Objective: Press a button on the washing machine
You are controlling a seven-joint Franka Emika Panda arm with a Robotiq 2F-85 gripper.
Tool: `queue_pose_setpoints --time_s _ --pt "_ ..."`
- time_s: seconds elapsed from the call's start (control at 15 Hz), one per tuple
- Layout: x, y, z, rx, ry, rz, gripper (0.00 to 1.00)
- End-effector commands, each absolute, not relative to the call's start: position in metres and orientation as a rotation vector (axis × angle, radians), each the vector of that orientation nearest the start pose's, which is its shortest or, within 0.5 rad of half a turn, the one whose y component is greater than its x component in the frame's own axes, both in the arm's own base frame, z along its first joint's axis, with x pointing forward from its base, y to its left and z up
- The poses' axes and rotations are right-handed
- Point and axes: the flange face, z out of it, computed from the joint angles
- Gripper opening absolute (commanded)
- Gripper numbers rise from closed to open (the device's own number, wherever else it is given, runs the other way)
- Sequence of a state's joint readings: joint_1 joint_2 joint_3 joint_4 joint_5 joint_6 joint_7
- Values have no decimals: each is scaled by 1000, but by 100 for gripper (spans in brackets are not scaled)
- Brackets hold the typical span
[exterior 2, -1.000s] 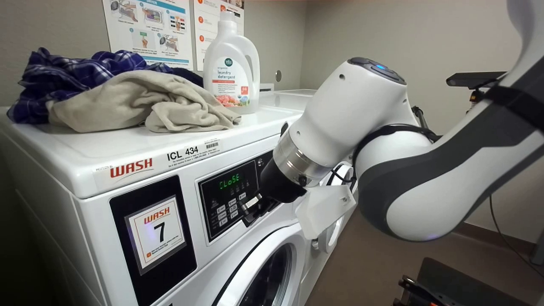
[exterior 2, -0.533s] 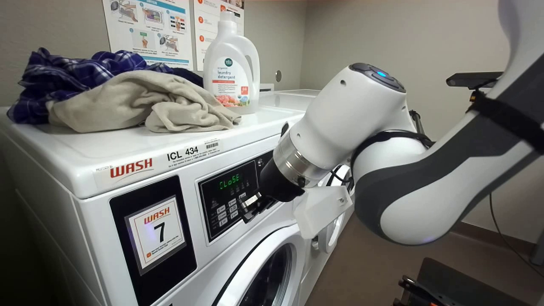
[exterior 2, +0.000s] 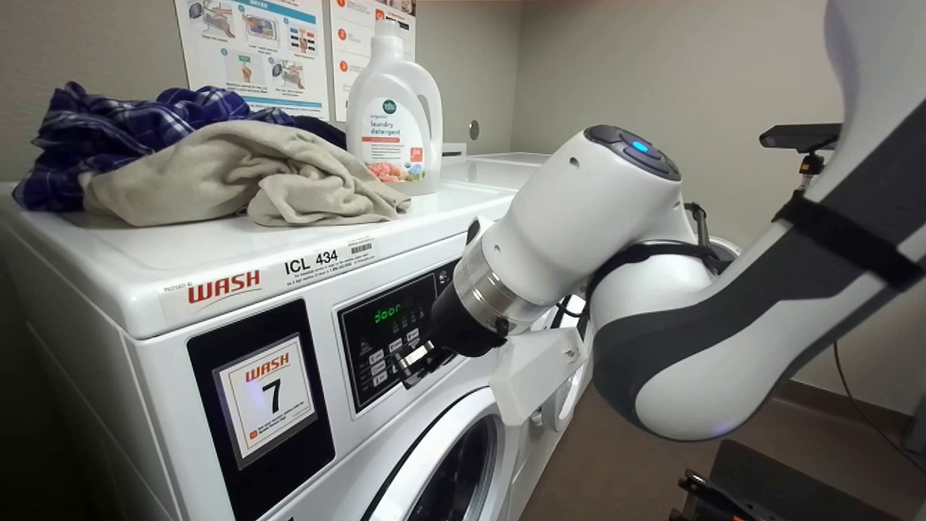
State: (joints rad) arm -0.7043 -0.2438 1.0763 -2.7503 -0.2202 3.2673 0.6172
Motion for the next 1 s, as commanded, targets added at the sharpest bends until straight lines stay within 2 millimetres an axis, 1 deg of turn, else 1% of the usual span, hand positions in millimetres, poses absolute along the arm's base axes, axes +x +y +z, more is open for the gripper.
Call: queue_pose_setpoints --time_s 0.0,0.33,0.6,0.8,0.93 --pt "415 177 327 -2899 -44 -1041 0" --pt "433 185 320 -2912 -55 -1051 0" --pt "448 195 307 -2919 -69 -1055 0" --pt "456 195 293 -2888 -69 -1091 0" --pt "457 191 289 -2838 -50 -1120 0"
